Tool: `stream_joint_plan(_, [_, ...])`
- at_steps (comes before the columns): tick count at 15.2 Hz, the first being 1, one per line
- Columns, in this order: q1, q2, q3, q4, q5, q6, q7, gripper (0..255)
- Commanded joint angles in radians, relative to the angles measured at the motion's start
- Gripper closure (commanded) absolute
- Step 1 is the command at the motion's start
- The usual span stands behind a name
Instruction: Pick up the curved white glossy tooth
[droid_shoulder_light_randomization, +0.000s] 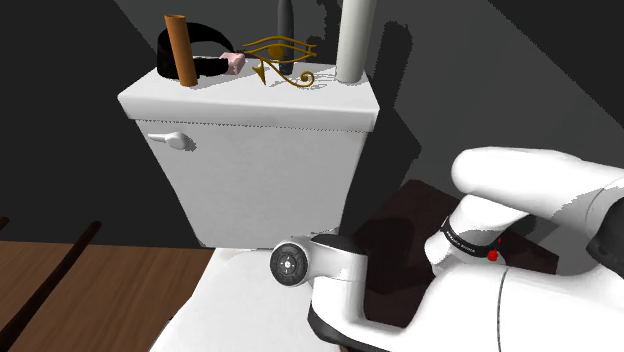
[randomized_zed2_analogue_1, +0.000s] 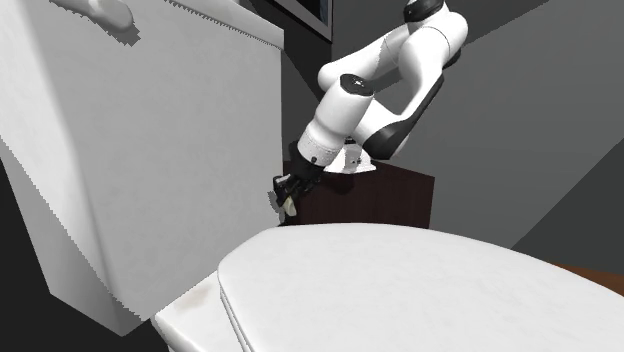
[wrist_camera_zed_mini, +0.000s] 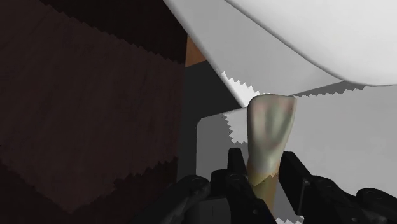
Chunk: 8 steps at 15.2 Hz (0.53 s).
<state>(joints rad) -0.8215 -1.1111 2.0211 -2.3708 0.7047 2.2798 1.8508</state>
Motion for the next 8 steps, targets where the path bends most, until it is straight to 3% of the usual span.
stream_joint_plan(1, [0.02, 0.013, -0.031, -0.014, -0.016, -0.015, -0.004, 255])
stream_joint_plan(8, [0.067, 0.037, -0.105, -0.034, -0.054, -0.056, -0.012, 255])
